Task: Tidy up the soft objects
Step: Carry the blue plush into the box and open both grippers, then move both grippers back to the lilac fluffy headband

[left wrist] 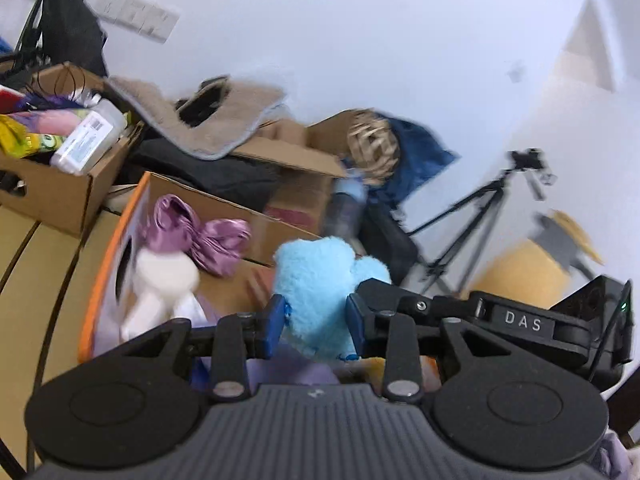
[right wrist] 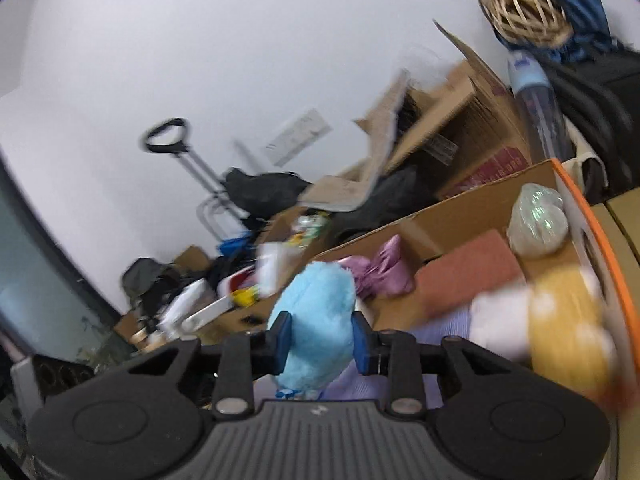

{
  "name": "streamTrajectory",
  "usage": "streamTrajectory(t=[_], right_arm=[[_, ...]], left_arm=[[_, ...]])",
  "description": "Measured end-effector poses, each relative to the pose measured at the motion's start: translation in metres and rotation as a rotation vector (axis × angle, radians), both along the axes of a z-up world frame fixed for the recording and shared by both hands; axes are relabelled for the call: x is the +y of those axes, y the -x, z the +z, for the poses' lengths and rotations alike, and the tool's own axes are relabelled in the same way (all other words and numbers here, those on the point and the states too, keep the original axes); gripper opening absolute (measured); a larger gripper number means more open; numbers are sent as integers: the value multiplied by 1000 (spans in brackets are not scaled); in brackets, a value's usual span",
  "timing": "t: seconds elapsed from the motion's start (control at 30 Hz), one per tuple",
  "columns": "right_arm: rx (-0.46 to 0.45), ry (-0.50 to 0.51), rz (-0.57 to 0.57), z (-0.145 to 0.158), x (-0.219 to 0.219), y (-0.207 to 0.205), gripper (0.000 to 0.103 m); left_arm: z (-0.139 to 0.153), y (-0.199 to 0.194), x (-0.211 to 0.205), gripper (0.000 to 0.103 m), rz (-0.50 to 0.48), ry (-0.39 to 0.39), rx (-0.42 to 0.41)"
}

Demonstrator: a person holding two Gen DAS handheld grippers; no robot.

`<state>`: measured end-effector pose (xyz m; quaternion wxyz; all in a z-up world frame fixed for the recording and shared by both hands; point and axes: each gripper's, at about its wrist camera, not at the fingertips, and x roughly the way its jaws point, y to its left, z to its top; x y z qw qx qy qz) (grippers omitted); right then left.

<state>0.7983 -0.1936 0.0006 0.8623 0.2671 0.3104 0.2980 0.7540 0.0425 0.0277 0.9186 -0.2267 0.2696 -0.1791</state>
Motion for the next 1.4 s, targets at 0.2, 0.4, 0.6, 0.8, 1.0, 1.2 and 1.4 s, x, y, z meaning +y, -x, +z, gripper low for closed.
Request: streamTrajectory(t=[0.2,0.4,0.6,0.8,1.0,1.2,1.4], right_arm=[[137,213,-46,-39,46,-90,34],[45,388,-9,-24,63,-78,55],[-67,385,-18,18,24,1,56],[-227,283,-2,34,-25,136,62],[-225,182,-89,-11,-53,240,67],[-173,194,-150,-41,-74,294,68],[-162,186,-206,-63,-83,325,68]], left_arm=[[-23,-50,9,35,66,-111,71],[-13,-20,12,35,65,-192,18],[22,64,9,35,99,-291,-78],[19,174,1,36,168,-332,-110],[13,259,-29,45,146,-327,-134],[4,295,-55,51,134,-316,-142],[-12,312,-65,64,137,-374,-134]])
